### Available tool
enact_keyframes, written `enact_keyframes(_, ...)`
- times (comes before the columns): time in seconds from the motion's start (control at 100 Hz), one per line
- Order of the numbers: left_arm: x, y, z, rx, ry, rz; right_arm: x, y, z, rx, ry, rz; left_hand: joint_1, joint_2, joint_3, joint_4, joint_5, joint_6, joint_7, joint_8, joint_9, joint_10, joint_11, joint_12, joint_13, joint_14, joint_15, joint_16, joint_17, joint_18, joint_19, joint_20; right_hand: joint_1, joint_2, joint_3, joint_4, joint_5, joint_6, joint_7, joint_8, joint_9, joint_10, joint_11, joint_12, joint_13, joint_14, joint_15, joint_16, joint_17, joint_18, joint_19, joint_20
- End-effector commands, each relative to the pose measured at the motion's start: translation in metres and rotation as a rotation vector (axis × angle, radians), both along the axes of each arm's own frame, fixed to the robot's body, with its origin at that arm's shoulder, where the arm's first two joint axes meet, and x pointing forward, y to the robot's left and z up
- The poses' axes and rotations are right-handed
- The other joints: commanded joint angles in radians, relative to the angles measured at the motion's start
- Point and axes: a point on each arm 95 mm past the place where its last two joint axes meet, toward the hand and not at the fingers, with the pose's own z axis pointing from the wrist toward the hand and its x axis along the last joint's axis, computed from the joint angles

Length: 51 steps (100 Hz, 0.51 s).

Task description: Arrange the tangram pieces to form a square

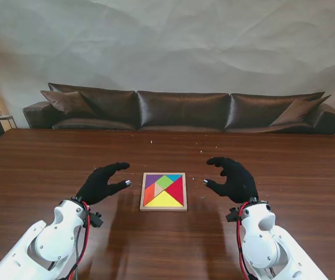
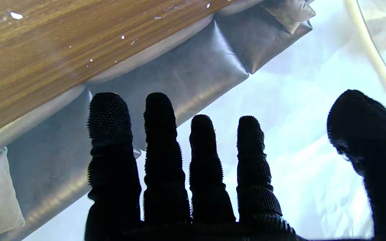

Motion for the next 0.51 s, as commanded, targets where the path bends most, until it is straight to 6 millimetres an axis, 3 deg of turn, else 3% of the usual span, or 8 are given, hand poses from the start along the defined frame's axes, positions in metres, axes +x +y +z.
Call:
enact_keyframes(0.0,-0.004,-0.004,0.003,-0.011,-0.009,-0.011,-0.008,-0.001,-0.004,-0.015,0.025,0.007,-0.032,-0.043,0.011,0.019,-0.029,-0.022,-0.013,-0.009,-0.024,-0.021,-0.008,-0.009,-0.026,-0.018,-0.015,-0.013,-0.022,-0.030,-0.037,-0.018,-0.056,0.005,-0.032,0.018,-0.025,-0.013,-0.021,0.001,-0.040,0.014,-0.020,-0.017,-0.031,0.002,-0.014,-0.012,-0.320,0.019,-0.029,-0.025)
enact_keyframes(0.5,-0.013,-0.001,0.011,-0.016,-0.049,-0.002,-0.015,-0.012,0.003,-0.005,0.007,-0.029,-0.038,-0.037,0.003,0.018,-0.023,-0.022,-0.010,-0.013,-0.020,-0.023,-0.007,-0.011,-0.027,-0.018,-0.015,-0.019,-0.035,-0.024,-0.035,-0.038,-0.041,0.007,-0.023,0.025,-0.007,-0.010,-0.020,0.005,-0.011,0.023,-0.019,-0.020,-0.024,0.009,-0.012,-0.014,-0.325,0.027,-0.044,-0.020)
